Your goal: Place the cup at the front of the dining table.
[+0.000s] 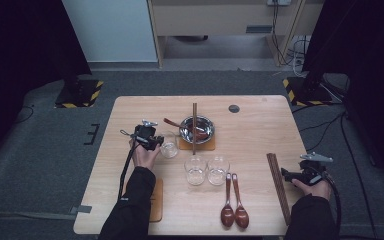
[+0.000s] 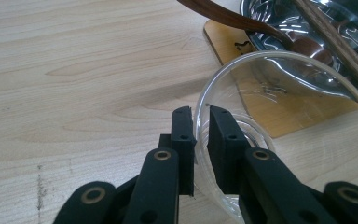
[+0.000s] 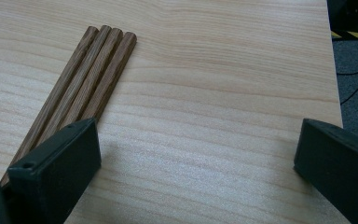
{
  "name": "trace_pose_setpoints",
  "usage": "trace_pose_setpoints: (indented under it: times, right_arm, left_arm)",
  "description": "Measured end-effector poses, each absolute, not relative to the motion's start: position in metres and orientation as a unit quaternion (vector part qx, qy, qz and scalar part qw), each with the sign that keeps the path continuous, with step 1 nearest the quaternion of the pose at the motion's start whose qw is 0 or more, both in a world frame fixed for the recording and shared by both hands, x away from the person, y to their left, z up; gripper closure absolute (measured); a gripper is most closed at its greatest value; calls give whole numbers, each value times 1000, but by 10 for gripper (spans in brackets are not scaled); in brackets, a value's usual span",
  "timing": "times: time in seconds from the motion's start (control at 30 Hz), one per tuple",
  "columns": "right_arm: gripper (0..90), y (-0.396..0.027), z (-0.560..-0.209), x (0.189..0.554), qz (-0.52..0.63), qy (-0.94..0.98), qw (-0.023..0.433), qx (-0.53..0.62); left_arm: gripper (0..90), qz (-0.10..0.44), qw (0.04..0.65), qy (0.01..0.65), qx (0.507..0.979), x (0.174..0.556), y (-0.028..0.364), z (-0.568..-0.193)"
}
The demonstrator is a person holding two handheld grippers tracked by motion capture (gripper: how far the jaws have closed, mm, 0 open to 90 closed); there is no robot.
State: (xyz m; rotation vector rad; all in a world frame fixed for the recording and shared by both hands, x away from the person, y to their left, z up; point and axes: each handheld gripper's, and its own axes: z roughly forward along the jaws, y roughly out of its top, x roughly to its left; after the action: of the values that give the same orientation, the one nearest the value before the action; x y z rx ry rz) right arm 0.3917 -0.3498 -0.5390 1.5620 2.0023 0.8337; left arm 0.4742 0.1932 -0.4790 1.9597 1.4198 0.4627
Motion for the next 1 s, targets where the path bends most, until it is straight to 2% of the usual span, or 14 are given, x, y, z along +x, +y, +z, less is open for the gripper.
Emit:
trace_pose_setpoints:
  times: [0.87, 1.0]
  right_arm:
    - [4, -350, -539, 392, 303, 729, 232, 568]
    - [4, -350, -539, 392, 303, 729, 232, 568]
  left_arm:
    - [759, 194, 349, 528, 750, 481, 186, -484]
    - [699, 195, 369, 522, 743, 479, 187, -480]
